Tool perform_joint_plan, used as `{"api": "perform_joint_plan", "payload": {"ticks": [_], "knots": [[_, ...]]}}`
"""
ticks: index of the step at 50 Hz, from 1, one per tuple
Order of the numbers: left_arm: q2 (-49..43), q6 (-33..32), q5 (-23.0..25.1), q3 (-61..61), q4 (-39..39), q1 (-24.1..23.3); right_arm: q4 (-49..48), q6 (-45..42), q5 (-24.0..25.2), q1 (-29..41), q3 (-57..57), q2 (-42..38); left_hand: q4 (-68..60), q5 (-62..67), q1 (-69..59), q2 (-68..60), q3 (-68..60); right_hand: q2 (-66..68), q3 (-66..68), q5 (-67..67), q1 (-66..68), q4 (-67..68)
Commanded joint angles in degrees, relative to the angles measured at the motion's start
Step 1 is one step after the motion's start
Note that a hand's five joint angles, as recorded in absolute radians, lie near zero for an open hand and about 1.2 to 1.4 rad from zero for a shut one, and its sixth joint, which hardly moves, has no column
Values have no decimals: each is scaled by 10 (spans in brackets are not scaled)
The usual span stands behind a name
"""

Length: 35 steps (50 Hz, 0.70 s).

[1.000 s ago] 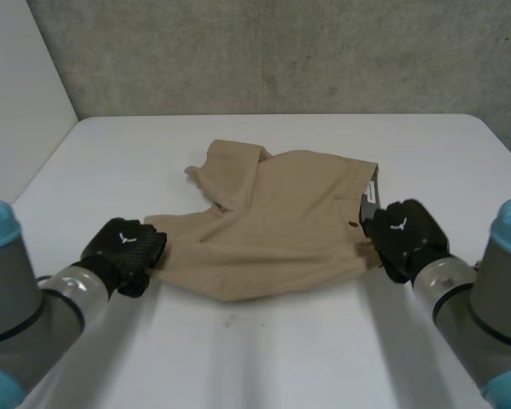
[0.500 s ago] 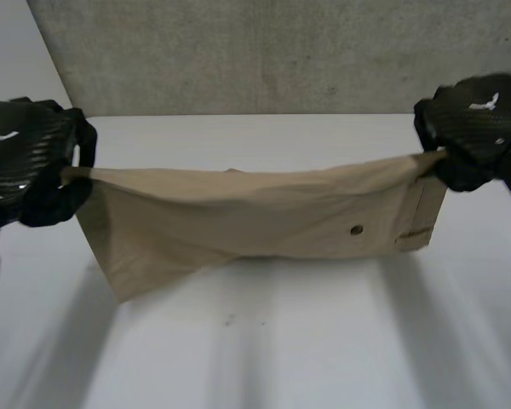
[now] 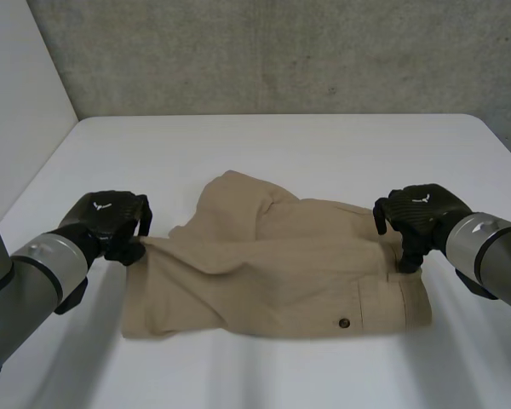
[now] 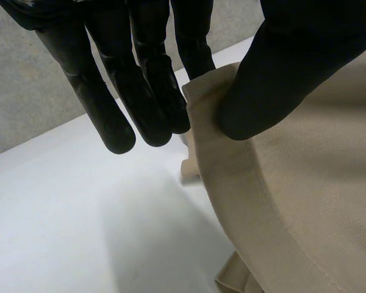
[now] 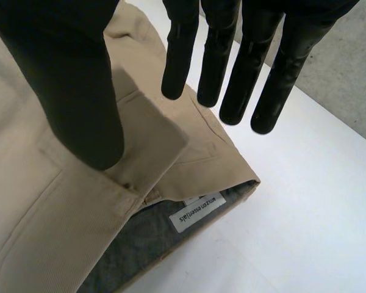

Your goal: Fold the shorts.

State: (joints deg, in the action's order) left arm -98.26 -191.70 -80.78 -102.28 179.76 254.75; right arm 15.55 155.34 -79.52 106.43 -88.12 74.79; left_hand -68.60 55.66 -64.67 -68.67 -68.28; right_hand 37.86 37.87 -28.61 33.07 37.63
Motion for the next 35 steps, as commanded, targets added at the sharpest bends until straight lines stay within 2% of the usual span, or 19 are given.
{"api": "perform_joint_plan", "payload": {"ticks": [1, 8, 15, 18, 19, 20, 22, 27, 35], "knots": [[7, 0, 0, -7, 1, -7, 75, 11, 9, -3, 56, -17, -114, 143, -153, -113, -117, -32, -32, 40, 16, -30], [3, -1, -1, -9, 3, -12, 166, 13, 39, -3, 104, -62, -114, 143, -153, -113, -117, -34, -34, 41, 14, -32], [-5, -1, 0, -6, 8, -13, 202, 15, 51, -3, 116, -84, -114, 143, -153, -113, -117, -17, -17, 25, 31, -15], [-16, -3, -1, -4, 16, -13, 204, 13, 51, -3, 115, -96, -114, 143, -153, -113, -117, 93, 93, -86, 141, 96], [-18, -4, -1, -3, 19, -13, 204, 12, 53, -3, 116, -98, -114, 143, -153, -113, -117, 181, 181, -173, 228, 183], [-23, -4, 0, -2, 22, -13, 200, 11, 56, -3, 117, -104, -114, 143, -153, -113, -117, 400, 400, -392, 448, 402], [-40, -9, 0, 3, 30, -15, 195, 3, 58, -2, 120, -105, -114, 143, -153, -113, -117, 421, 421, -414, 469, 424], [-94, -33, -8, 61, 59, -16, 137, -21, 45, 2, 169, -114, -114, 143, -153, -113, -117, 421, 421, -414, 469, 424], [-133, -49, -78, 300, 102, -55, -72, -21, -50, 25, 290, -96, -114, 143, -153, -113, -117, 421, 421, -414, 469, 424]]}}
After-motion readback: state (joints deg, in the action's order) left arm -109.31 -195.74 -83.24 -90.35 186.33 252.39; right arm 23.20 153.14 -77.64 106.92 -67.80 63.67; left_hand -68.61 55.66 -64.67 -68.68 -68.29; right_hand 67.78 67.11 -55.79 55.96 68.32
